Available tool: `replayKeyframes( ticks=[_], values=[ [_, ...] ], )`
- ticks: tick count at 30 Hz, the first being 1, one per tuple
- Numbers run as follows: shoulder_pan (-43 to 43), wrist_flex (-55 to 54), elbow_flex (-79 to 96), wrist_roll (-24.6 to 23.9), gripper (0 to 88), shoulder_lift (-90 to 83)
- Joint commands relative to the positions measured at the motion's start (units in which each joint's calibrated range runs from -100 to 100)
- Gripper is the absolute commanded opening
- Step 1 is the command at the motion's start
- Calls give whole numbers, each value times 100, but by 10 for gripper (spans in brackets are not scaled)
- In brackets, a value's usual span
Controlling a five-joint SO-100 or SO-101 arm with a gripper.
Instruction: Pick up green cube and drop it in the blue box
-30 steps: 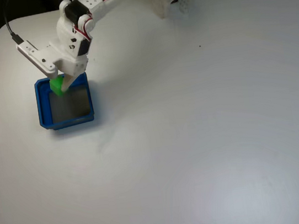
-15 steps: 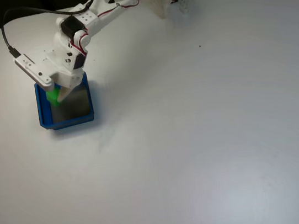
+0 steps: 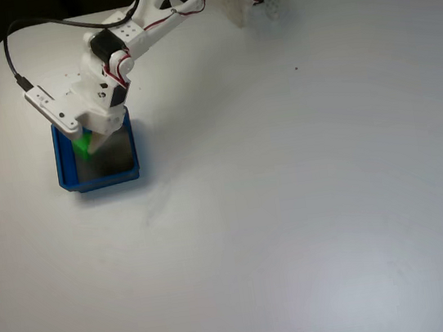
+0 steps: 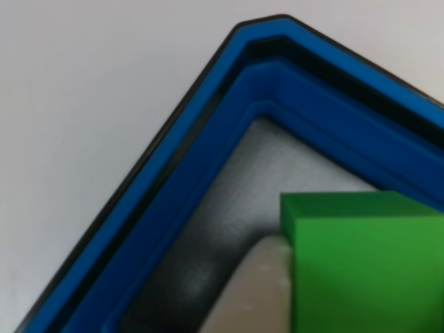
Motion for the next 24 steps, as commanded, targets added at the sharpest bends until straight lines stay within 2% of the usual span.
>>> replayKeyframes(
  ticks=[1,12,24],
  values=[
    [39,-18,-343,-20,69,-116],
    [46,-18,-343,-20,267,-133],
    [133,39,127,-20,268,-718]
  ],
)
